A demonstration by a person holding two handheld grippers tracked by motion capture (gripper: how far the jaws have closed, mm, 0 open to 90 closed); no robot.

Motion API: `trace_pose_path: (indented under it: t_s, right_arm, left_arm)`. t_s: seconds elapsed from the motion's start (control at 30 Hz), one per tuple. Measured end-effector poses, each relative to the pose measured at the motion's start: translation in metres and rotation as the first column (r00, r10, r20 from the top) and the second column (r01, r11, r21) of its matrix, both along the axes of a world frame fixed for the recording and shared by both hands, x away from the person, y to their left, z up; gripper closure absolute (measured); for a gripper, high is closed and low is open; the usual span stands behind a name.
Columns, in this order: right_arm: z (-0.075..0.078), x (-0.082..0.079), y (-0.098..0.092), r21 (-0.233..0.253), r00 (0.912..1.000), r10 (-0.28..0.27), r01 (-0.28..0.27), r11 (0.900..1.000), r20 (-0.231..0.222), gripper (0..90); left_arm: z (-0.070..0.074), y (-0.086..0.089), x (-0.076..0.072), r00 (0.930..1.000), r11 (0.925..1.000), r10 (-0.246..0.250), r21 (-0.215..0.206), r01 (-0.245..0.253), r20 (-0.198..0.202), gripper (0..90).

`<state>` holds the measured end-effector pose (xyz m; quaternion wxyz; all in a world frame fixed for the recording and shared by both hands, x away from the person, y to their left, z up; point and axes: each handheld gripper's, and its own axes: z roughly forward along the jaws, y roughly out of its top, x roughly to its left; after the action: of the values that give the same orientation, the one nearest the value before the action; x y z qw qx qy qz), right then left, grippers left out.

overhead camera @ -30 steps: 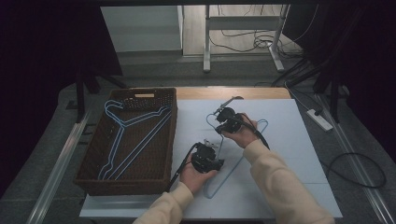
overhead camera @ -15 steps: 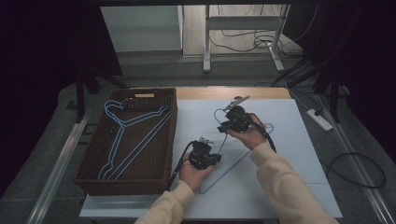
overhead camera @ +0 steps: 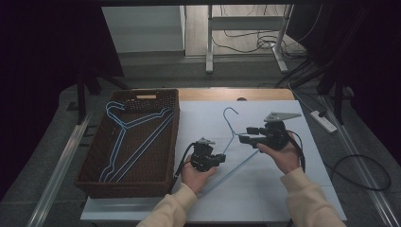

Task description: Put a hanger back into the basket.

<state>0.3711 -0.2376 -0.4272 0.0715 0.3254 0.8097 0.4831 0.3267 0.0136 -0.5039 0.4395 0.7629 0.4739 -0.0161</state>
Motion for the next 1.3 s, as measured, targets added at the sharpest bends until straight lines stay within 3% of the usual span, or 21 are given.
trace_pose_path:
  t_s: [0.03,0.17,0.3,0.33,0.5,0.6,0.63,0.67,0.7,0.8,0.93,1.1,1.17,1.2,1.3]
  right_arm:
    - [-0.003,-0.009,-0.009,0.016,1.0,-0.001,0.001,1.0,0.002,41.6]
    - [-0.013,-0.028,-0.03,0.044,0.9994,-0.023,0.022,0.999,0.025,37.0]
    - [-0.018,-0.038,-0.042,0.068,0.9977,-0.046,0.043,0.997,0.049,34.1]
    - [-0.02,-0.046,-0.052,0.095,0.9959,-0.064,0.058,0.994,0.064,33.3]
    - [-0.02,-0.057,-0.066,0.126,0.9936,-0.082,0.072,0.989,0.078,33.1]
    - [-0.023,-0.067,-0.077,0.135,0.9927,-0.092,0.08,0.988,0.079,32.8]
    - [-0.025,-0.068,-0.078,0.137,0.9927,-0.093,0.082,0.987,0.077,32.5]
    - [-0.026,-0.069,-0.08,0.136,0.9929,-0.095,0.084,0.987,0.073,32.4]
    - [-0.028,-0.069,-0.081,0.134,0.9929,-0.097,0.087,0.987,0.07,32.4]
    - [-0.034,-0.068,-0.084,0.123,0.993,-0.103,0.096,0.988,0.058,31.7]
    - [-0.038,-0.067,-0.084,0.106,0.9924,-0.113,0.108,0.989,0.048,31.2]
    - [-0.041,-0.066,-0.083,0.088,0.9918,-0.117,0.112,0.99,0.051,31.0]
    - [-0.043,-0.065,-0.083,0.081,0.9917,-0.119,0.115,0.99,0.048,30.9]
    - [-0.043,-0.065,-0.083,0.081,0.9917,-0.119,0.115,0.99,0.048,30.9]
    - [-0.046,-0.064,-0.082,0.065,0.9917,-0.121,0.118,0.991,0.043,30.8]
  left_arm:
    - [0.003,0.001,-0.001,1.0,0.9997,-0.002,-0.024,0.001,-0.002,86.3]
    - [0.01,0.002,-0.004,0.9999,0.9991,-0.007,-0.042,0.008,0.01,86.3]
    - [0.021,0.002,-0.007,0.9996,0.9978,-0.019,-0.064,0.02,0.022,86.3]
    - [0.027,0.002,-0.008,0.9994,0.9967,-0.02,-0.079,0.022,0.028,86.3]
    - [0.043,0.005,-0.012,0.9986,0.9936,-0.028,-0.108,0.032,0.044,86.4]
    - [0.064,0.011,-0.016,0.9968,0.9898,-0.038,-0.135,0.048,0.07,86.3]
    - [0.064,0.011,-0.016,0.9968,0.9898,-0.038,-0.135,0.048,0.07,86.3]
    - [0.075,0.015,-0.019,0.9951,0.9878,-0.049,-0.143,0.061,0.085,86.3]
    - [0.075,0.015,-0.019,0.9951,0.9878,-0.049,-0.143,0.061,0.085,86.4]
    - [0.093,0.022,-0.023,0.9922,0.9833,-0.071,-0.16,0.087,0.102,86.3]
    - [0.104,0.031,-0.025,0.9903,0.9806,-0.073,-0.173,0.093,0.118,86.3]
    - [0.121,0.054,-0.026,0.987,0.9801,-0.053,-0.182,0.08,0.152,86.3]
    - [0.127,0.07,-0.028,0.9841,0.9801,-0.051,-0.181,0.082,0.17,86.3]
    - [0.127,0.07,-0.028,0.9841,0.9801,-0.051,-0.181,0.082,0.17,86.3]
    - [0.132,0.092,-0.031,0.9802,0.9811,-0.039,-0.179,0.075,0.194,86.4]
